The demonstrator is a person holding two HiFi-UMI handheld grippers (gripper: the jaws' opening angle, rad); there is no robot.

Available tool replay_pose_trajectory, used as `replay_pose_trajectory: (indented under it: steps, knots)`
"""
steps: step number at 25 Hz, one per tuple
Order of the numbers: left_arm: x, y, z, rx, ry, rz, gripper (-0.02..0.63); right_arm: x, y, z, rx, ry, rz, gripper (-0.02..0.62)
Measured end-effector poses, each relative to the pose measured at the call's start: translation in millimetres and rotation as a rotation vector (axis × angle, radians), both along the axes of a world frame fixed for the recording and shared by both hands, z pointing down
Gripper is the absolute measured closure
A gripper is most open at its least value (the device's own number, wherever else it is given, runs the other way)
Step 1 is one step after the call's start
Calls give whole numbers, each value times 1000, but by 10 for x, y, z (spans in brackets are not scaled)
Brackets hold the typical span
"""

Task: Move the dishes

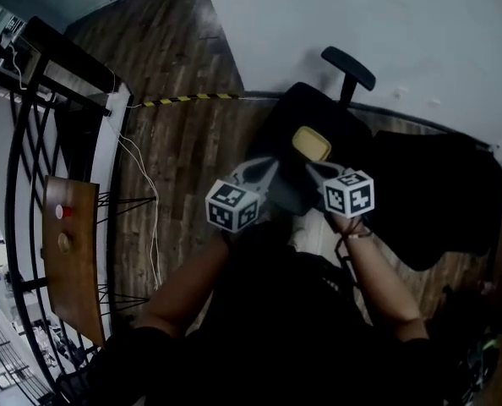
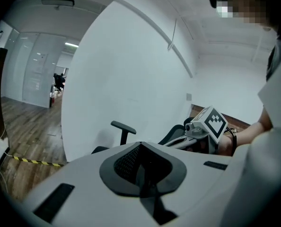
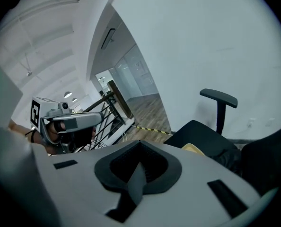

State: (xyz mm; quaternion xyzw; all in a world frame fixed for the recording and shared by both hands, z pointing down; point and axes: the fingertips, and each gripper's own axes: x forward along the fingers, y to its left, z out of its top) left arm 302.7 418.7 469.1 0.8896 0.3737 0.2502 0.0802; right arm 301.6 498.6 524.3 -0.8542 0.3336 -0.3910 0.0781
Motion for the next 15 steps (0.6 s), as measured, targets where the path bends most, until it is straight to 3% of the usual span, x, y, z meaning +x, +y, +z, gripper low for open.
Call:
replay_pose_trajectory:
  steps: [8, 15]
  knots:
    - [661, 460, 217, -3, -33, 161, 611, 451, 676, 266, -40, -63, 185, 583]
    - [1032, 611, 446, -18, -64, 268, 611, 743, 989, 595, -93, -119, 311, 583]
